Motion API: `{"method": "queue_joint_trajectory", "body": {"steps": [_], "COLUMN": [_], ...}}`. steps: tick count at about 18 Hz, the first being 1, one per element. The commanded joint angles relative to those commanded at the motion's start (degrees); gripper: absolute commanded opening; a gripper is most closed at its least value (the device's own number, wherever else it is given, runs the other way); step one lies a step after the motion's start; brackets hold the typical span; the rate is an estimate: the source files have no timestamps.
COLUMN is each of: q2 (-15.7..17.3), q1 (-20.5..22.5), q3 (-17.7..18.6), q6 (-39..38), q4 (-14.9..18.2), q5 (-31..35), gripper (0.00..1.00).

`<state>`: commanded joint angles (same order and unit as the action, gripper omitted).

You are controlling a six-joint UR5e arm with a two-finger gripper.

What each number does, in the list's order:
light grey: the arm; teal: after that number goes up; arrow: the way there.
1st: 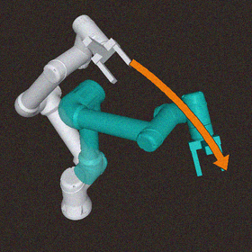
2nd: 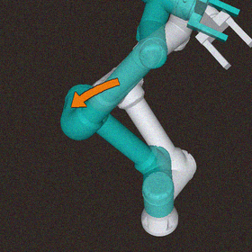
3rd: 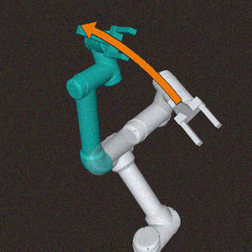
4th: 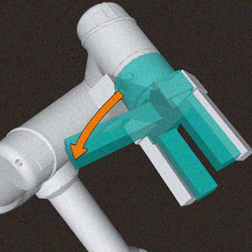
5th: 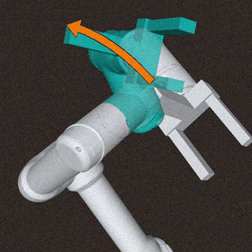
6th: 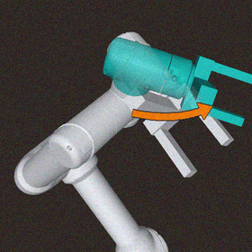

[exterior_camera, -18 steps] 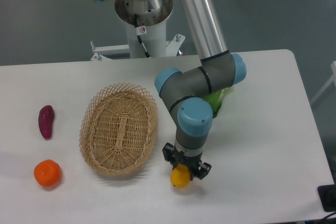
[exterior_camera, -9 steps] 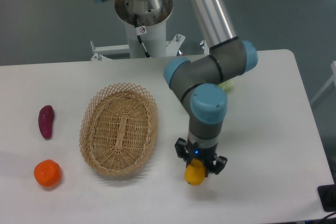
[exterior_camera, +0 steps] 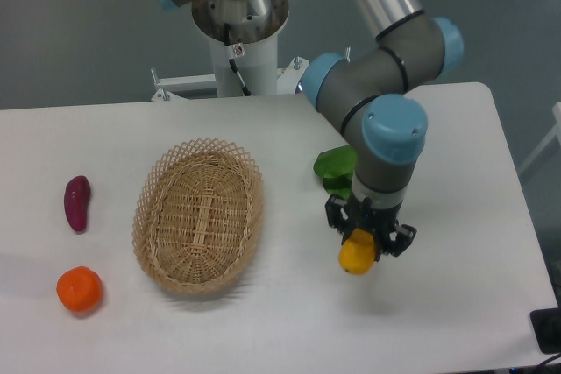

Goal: Pick up the mango from the table
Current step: 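Lift the held mango up and carry it back toward the bok choy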

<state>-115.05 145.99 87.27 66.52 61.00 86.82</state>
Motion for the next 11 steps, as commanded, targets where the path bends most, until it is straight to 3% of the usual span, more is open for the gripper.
{"method": "queue_joint_trajectory", "body": {"steps": [2, 11], "q2": [0.1, 1.5], "q1": [0.1, 1.9], "q3": [-0.2, 0.5], "q6": [0.9, 6.2], "q4": [0.4, 0.1], "q5": [2.6, 3.3], "gripper": [0.35, 0.38]}}
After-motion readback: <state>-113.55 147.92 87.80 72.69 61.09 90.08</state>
